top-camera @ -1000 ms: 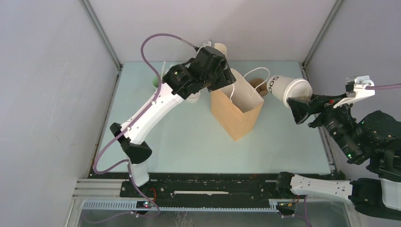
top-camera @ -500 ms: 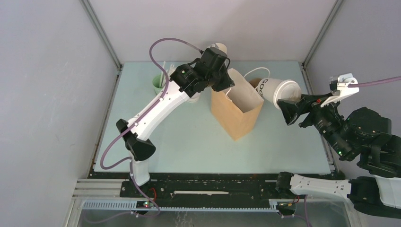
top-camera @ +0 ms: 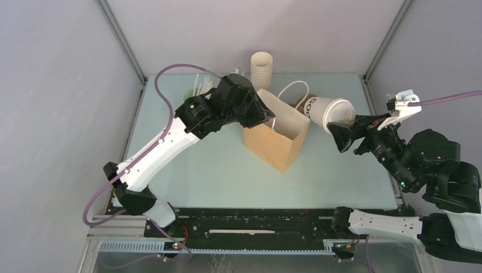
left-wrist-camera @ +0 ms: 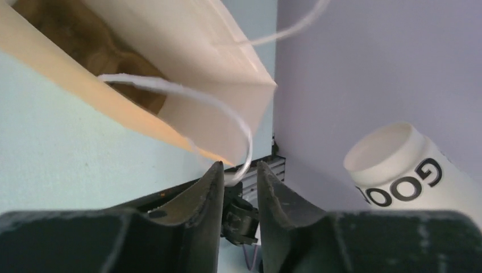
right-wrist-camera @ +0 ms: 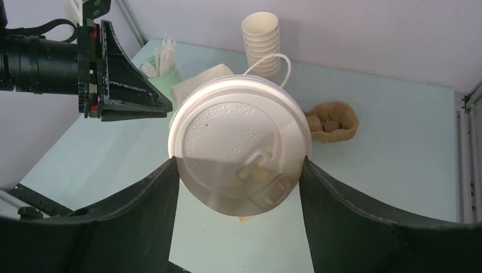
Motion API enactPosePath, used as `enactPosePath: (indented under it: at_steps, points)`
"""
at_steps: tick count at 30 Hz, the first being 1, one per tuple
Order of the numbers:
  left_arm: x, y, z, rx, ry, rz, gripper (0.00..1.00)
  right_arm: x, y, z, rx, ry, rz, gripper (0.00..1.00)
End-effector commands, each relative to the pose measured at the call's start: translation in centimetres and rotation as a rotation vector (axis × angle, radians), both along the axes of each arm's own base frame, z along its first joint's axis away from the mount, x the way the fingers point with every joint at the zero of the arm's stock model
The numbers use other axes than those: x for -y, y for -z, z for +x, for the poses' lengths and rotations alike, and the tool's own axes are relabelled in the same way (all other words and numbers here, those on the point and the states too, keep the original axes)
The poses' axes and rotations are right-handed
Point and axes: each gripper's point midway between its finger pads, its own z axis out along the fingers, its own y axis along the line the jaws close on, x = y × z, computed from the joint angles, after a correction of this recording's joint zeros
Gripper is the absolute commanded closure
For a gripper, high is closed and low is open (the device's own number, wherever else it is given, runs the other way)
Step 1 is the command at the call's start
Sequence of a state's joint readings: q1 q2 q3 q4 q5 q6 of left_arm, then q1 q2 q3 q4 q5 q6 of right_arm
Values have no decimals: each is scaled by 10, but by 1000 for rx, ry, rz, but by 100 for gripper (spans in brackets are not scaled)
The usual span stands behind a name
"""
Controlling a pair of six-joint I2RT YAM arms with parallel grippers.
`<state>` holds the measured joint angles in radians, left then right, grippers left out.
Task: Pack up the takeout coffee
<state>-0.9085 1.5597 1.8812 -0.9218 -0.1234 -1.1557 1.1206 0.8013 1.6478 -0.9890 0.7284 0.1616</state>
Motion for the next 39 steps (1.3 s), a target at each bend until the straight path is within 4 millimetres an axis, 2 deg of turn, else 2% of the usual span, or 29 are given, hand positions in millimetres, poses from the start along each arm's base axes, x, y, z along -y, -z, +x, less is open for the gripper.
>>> enactPosePath:
  at_steps: [1, 2, 3, 4, 9, 15, 21, 26, 33, 39]
  points:
    - [0, -37, -5, 140, 98, -15, 53, -9, -9, 2, 16, -20, 28, 48]
    - [-5, -40, -5, 178, 123, 16, 40, -8, -10, 2, 16, -18, 32, 49]
    - [-11, -44, -3, 215, 149, 44, 32, -7, -11, 2, 17, -16, 32, 49]
    - [-19, -45, 1, 231, 161, 82, 29, -6, -12, 1, 17, -13, 33, 49]
    - [-73, -35, 40, 305, 97, 387, 25, -3, -12, 2, 12, 1, 22, 49]
    - [-85, 5, 88, 300, 178, 669, 25, -9, -12, 2, -10, -13, 17, 50]
    - [-65, 23, 125, 359, 259, 718, 23, -9, -7, 2, -36, -13, -2, 50]
    - [-69, 48, 153, 319, 234, 750, 31, -10, -3, 2, -51, -13, -24, 50]
    - [-52, 55, 171, 364, 253, 723, 49, -14, -1, 6, -58, -17, -47, 50]
    - [-37, 62, 173, 362, 280, 672, 50, -16, 1, 9, -64, -16, -66, 51]
